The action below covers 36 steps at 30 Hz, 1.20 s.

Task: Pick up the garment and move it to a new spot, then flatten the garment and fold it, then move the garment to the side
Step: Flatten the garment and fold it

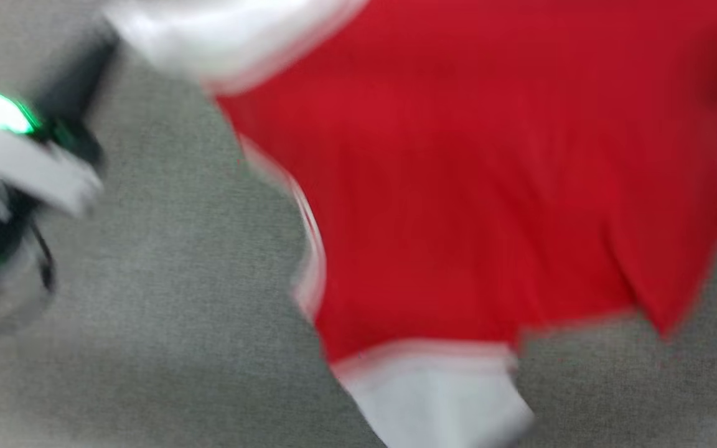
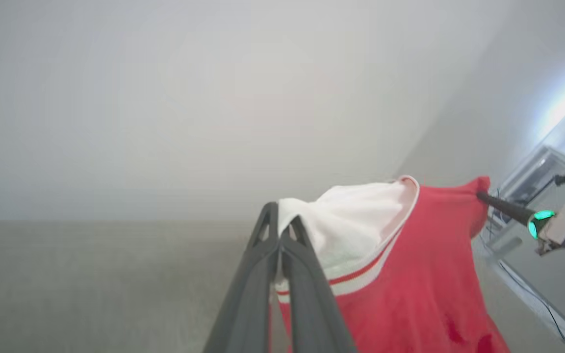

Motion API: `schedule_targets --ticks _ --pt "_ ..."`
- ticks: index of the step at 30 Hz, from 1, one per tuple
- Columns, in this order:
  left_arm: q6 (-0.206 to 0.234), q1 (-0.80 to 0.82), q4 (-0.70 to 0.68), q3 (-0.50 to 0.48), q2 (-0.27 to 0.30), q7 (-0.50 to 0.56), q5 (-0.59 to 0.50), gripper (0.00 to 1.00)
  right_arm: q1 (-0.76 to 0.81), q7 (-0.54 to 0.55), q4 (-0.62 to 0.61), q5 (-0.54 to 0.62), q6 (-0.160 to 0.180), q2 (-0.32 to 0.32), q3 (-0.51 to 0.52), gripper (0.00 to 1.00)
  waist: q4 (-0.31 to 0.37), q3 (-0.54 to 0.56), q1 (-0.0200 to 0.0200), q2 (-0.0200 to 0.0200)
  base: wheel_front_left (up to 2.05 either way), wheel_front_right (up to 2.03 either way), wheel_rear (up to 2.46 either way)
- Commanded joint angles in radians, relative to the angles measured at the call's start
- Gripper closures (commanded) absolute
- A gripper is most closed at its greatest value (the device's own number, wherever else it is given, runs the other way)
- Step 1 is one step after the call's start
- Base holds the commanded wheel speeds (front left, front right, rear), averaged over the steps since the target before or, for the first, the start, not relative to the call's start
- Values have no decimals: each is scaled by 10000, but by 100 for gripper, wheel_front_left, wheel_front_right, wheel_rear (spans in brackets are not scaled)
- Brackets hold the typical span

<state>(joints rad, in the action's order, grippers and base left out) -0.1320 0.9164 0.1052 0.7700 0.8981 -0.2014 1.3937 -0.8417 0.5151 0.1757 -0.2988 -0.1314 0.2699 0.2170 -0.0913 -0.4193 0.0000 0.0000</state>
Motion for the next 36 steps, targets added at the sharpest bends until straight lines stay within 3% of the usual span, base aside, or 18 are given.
schedule_targets --ticks 1,10,14,19,23,29,34,36 --pt "29 597 477 -304 -36 20 281 100 -505 -237 211 195 16 -131 334 100 176 -230 0 0 0 0 0" --pt "62 4831 3738 -1176 -1090 331 726 100 -3842 -1849 1441 1209 50 -857 1318 100 518 -982 0 0 0 0 0" --pt "65 6417 4444 -1011 -1143 78 86 100 -5161 -2425 1851 1621 51 -733 1324 100 679 -1199 0 0 0 0 0" --pt "74 7538 4679 -1396 -1309 -416 380 100 -6243 -3373 2652 1880 79 -571 1435 100 755 -1324 0 0 0 0 0" --pt "73 7077 4391 -1374 -1444 -563 790 100 -6288 -3935 3433 1959 85 -505 1255 100 710 -1464 0 0 0 0 0" --pt "36 4980 3210 -1224 -1520 -586 1708 100 -5060 -4238 4248 1354 59 -380 392 100 627 -1494 0 0 0 0 0" --pt "27 2525 1526 -1125 -1329 -623 1781 100 -3186 -4184 3914 255 16 -111 -816 100 558 -1345 0 0 0 0 0" --pt "27 1439 939 -1788 -1565 -633 1989 100 -2315 -4144 3433 -342 16 101 -976 100 502 -1270 0 0 0 0 0"
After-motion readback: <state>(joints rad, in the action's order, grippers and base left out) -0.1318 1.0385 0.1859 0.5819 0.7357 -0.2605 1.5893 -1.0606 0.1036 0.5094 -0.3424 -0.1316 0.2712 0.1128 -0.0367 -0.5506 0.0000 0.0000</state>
